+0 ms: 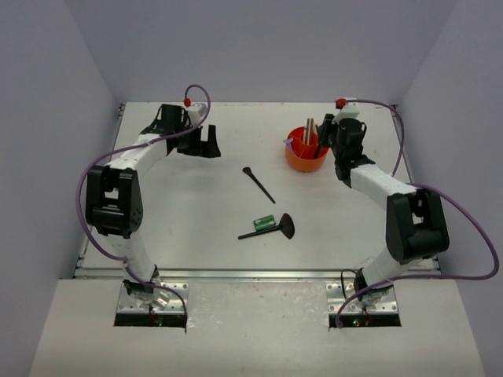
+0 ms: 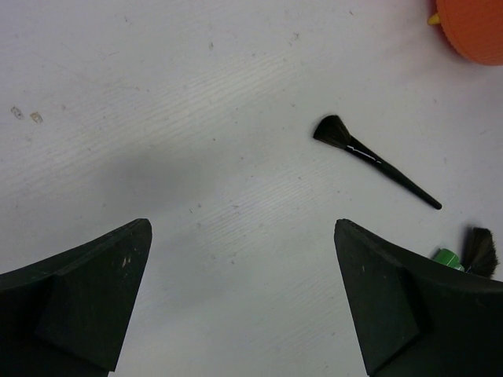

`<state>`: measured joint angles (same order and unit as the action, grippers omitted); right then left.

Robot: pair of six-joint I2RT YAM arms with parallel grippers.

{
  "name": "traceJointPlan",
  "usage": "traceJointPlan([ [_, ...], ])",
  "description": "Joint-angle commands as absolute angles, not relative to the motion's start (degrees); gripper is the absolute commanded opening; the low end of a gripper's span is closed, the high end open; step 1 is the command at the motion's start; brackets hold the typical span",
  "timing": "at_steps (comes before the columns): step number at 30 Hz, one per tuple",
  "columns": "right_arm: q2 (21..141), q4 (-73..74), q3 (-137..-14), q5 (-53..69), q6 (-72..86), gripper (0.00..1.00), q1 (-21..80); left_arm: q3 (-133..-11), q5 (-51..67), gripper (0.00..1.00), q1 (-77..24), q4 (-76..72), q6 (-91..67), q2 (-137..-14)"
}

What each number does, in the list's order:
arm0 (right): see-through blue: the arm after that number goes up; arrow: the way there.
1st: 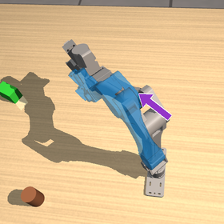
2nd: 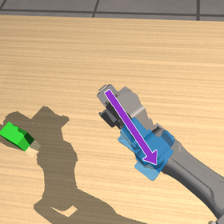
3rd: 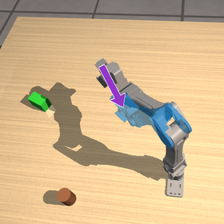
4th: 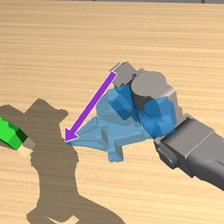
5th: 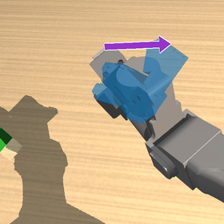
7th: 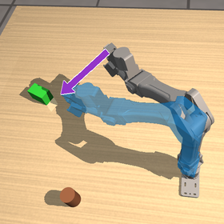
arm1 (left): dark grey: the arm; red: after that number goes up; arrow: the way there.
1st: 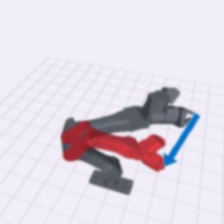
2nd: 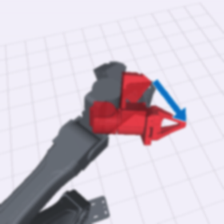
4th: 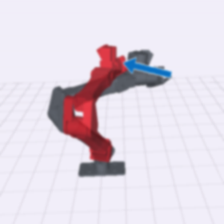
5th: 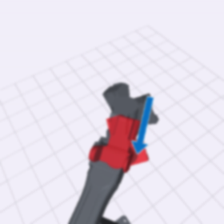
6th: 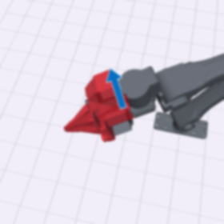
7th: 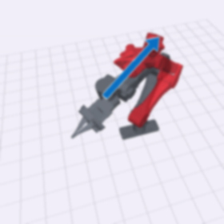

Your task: Organize the makeup

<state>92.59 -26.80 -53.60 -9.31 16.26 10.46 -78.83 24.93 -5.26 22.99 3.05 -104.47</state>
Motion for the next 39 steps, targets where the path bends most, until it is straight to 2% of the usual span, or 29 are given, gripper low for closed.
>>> traceJointPlan([
  [1, 86.80, -19.94, -55.95, -7.86, 14.00, 0.67, 10.37, -79.01, 24.27, 1.00, -5.19, 21.55, 3.79, -102.03],
  [6, 79.36, -7.86, -57.95, -10.93, 12.76, 0.84, 12.43, -78.27, 23.44, 1.00, -5.17, 20.51, 3.33, -101.95],
  [10, 77.27, -3.16, -60.28, -13.92, 7.20, 0.84, 20.03, -77.91, 21.79, 1.00, -5.01, 19.29, 2.11, -102.05],
  [12, 79.61, 2.34, -63.79, -8.73, 5.72, 0.84, 24.81, -77.78, 21.24, 1.00, -5.01, 19.07, 2.11, -102.07],
  [14, 86.08, 8.45, -68.37, -0.75, 7.02, 0.81, 27.14, -77.70, 20.79, 1.00, -4.92, 19.07, 2.28, -101.76],
  [15, 87.07, 12.22, -71.43, -0.45, 7.01, 0.80, 27.49, -77.66, 20.53, 1.00, -4.91, 19.06, 2.31, -101.64],
  [17, 96.45, 22.04, -80.31, 1.56, 6.60, 0.73, 30.83, -77.29, 20.11, 1.00, -4.78, 18.98, 2.65, -101.20],
  [22, 112.25, 35.92, -95.55, 1.09, 7.09, 0.66, 34.41, -75.88, 18.58, 1.00, -3.68, 18.76, 3.21, -99.58],
  [32, 129.56, 42.05, -108.70, 0.28, 5.23, 0.66, 36.43, -72.74, 18.25, 1.00, -0.10, 17.17, 2.72, -98.17],
  [39, 138.27, 43.57, -112.97, -4.13, 4.62, 0.60, 36.44, -72.51, 18.63, 1.00, 0.00, 16.79, 2.37, -98.31],
])
